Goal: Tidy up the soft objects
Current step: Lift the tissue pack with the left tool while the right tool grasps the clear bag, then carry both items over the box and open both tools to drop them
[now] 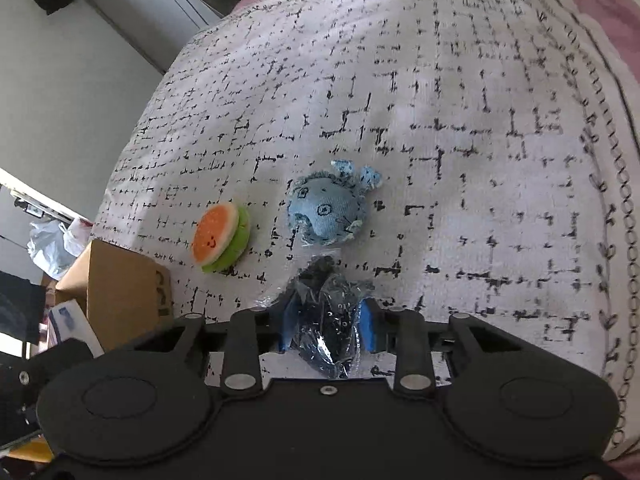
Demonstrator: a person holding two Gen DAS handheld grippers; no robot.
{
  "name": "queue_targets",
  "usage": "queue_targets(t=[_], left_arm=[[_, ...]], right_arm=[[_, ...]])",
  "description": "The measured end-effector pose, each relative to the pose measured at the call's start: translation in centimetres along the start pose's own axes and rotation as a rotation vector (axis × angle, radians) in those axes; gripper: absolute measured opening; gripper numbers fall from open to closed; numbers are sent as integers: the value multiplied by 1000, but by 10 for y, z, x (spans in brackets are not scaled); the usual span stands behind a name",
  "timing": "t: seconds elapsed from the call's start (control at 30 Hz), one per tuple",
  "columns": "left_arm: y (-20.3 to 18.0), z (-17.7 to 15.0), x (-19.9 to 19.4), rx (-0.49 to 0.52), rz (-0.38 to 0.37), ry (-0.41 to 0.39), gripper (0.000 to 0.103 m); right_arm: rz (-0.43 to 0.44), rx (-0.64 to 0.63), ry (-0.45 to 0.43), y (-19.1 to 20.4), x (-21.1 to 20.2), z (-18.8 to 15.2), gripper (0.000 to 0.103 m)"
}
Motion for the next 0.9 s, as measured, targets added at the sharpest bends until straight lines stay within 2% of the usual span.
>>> queue_targets(t=[0.2,0.47,0.9], left_arm=[[7,6,-10,4,-7,-10,70],[18,14,-27,26,-13,-27,70],[58,31,-51,36,-5,-57,70]], right_arm=[[1,-11,-40,3,-29,1,30],[8,-46,-90,25,-59,3,30],[16,-131,-134,83,-87,-8,30]])
Point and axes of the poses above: each gripper's, at about its wrist camera, not at the fingertips, and x roughly the way its jaws point, y to its left, z to its top, the point moved 7 cm from there along x, roughly the way its jaws point
